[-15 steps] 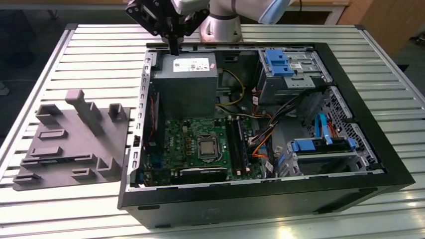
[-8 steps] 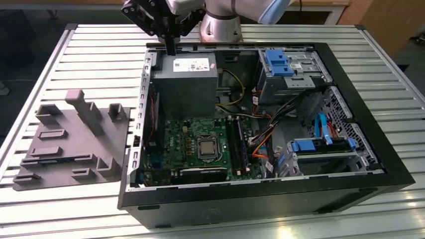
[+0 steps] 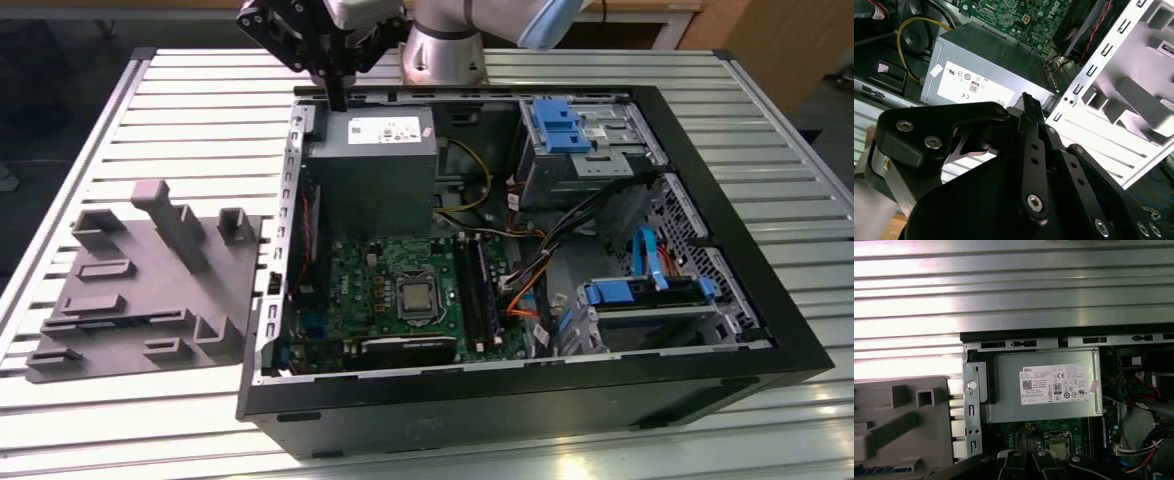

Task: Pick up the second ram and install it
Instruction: 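Reach for the second ram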

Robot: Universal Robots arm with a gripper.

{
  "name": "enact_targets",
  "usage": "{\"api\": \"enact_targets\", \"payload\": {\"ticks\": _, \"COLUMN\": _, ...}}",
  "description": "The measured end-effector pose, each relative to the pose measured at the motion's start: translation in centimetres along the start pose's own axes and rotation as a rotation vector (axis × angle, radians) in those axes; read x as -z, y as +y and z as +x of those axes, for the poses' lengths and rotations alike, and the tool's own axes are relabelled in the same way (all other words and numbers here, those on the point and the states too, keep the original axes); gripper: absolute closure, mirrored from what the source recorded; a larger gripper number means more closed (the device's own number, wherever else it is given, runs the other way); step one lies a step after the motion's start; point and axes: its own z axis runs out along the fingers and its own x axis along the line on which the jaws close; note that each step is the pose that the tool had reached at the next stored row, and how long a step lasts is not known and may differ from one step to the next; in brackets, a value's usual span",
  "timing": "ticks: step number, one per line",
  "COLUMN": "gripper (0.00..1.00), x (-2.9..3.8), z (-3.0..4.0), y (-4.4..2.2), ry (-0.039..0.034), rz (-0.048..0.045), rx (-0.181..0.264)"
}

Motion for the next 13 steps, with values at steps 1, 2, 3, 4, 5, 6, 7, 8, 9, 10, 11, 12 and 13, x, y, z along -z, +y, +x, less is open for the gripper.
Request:
{"api": "enact_targets", "payload": {"ticks": 1, "gripper": 0.89, "x": 0.0, "z": 0.08, "y": -0.01, "ry": 0.0, "rz": 0.0, "rx": 0.0}}
{"api": "enact_targets", "payload": {"ticks": 2, "gripper": 0.89, "x": 0.0, "z": 0.15, "y": -0.01, "ry": -0.0001, "rz": -0.0001, "rx": 0.0}}
{"api": "enact_targets", "payload": {"ticks": 3, "gripper": 0.89, "x": 0.0, "z": 0.22, "y": -0.02, "ry": 0.0, "rz": 0.0, "rx": 0.0}}
{"api": "enact_targets", "payload": {"ticks": 4, "gripper": 0.89, "x": 0.01, "z": 0.29, "y": -0.02, "ry": 0.0, "rz": 0.0, "rx": 0.0}}
{"api": "enact_targets", "payload": {"ticks": 5, "gripper": 0.89, "x": 0.01, "z": 0.36, "y": -0.03, "ry": 0.0, "rz": 0.0, "rx": 0.0}}
{"api": "enact_targets", "payload": {"ticks": 6, "gripper": 0.89, "x": 0.01, "z": 0.44, "y": -0.03, "ry": 0.0, "rz": 0.0, "rx": 0.0}}
{"api": "enact_targets", "payload": {"ticks": 7, "gripper": 0.89, "x": 0.01, "z": 0.52, "y": -0.04, "ry": 0.0, "rz": 0.0, "rx": 0.0}}
{"api": "enact_targets", "payload": {"ticks": 8, "gripper": 0.89, "x": 0.02, "z": 0.62, "y": -0.05, "ry": 0.0, "rz": 0.0, "rx": 0.0}}
{"api": "enact_targets", "payload": {"ticks": 9, "gripper": 0.89, "x": 0.02, "z": 0.72, "y": -0.05, "ry": 0.0, "rz": 0.0, "rx": 0.0}}
{"api": "enact_targets", "payload": {"ticks": 10, "gripper": 0.89, "x": 0.02, "z": 0.83, "y": -0.06, "ry": 0.0, "rz": 0.0, "rx": 0.0}}
{"api": "enact_targets", "payload": {"ticks": 11, "gripper": 0.89, "x": 0.03, "z": 0.94, "y": -0.07, "ry": 0.0, "rz": 0.0, "rx": 0.0}}
{"api": "enact_targets", "payload": {"ticks": 12, "gripper": 0.89, "x": 0.03, "z": 1.05, "y": -0.08, "ry": 0.0, "rz": 0.0, "rx": 0.0}}
{"api": "enact_targets", "payload": {"ticks": 13, "gripper": 0.89, "x": 0.03, "z": 1.14, "y": -0.09, "ry": 0.0, "rz": 0.0, "rx": 0.0}}
